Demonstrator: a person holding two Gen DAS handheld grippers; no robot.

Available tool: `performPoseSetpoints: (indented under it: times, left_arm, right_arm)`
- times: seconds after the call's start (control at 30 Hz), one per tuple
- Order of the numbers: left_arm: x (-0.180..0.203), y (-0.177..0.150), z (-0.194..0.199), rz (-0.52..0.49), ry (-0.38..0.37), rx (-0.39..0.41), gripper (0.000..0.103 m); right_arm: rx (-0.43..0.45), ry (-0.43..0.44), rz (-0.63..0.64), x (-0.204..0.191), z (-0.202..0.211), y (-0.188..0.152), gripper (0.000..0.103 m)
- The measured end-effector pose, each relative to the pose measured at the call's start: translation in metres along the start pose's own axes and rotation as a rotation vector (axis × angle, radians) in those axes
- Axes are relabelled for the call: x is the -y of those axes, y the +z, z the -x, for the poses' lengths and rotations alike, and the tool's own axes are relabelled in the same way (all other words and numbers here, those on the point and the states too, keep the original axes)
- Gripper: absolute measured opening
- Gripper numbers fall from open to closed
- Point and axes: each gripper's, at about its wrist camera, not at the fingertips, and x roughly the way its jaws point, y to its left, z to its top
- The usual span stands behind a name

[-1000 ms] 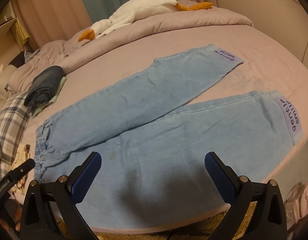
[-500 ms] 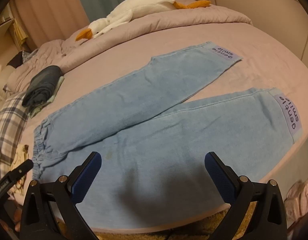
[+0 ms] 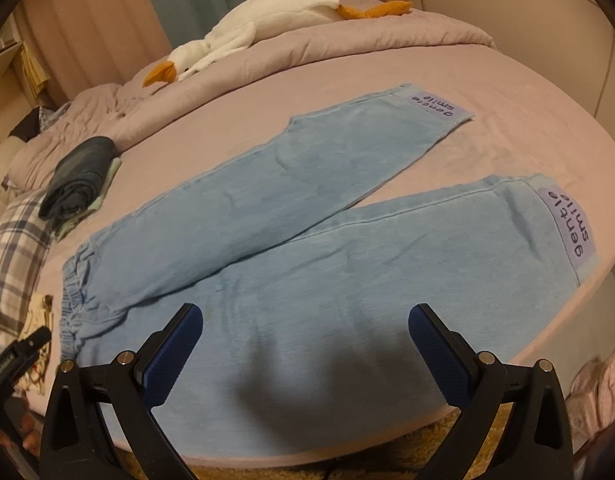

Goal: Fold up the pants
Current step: 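Grasp the elastic waistband of the jeans with the left tool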

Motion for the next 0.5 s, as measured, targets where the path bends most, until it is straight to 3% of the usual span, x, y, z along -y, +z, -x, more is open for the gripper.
performPoseSetpoints:
  times: [0.17,0.23,0.33,0.43,0.47,0.5]
  left_arm:
    - [-0.026,-0.004,-0.023,0.025,0.048,-0.059,0.092]
    - [-0.031,-0.008,-0.036,0.028,0.019,-0.099,0.088]
    - [-0.037,-0.013,-0.059,0.047,-0.068,-0.164,0.076]
    - [-0.035,-0.013,-0.063,0.019,-0.033,-0.122,0.06]
    - [-0.031,-0.012,-0.062,0.007,-0.049,-0.118,0.047]
    - [-0.03,-0.012,-0.06,0.018,-0.045,-0.109,0.044]
  right_arm:
    - [-0.004,-0.01,-0.012,0.006,-0.003,0.002,0.103]
    - [-0.006,-0.015,-0.015,0.009,-0.004,0.002,0.103]
    - [-0.003,-0.03,-0.024,0.017,-0.003,0.002,0.103]
    - [-0.004,-0.048,-0.06,0.031,-0.001,0.002,0.103]
    - [-0.005,-0.055,-0.074,0.035,-0.001,0.002,0.103]
    - [-0.005,-0.062,-0.086,0.04,0.0,0.002,0.103]
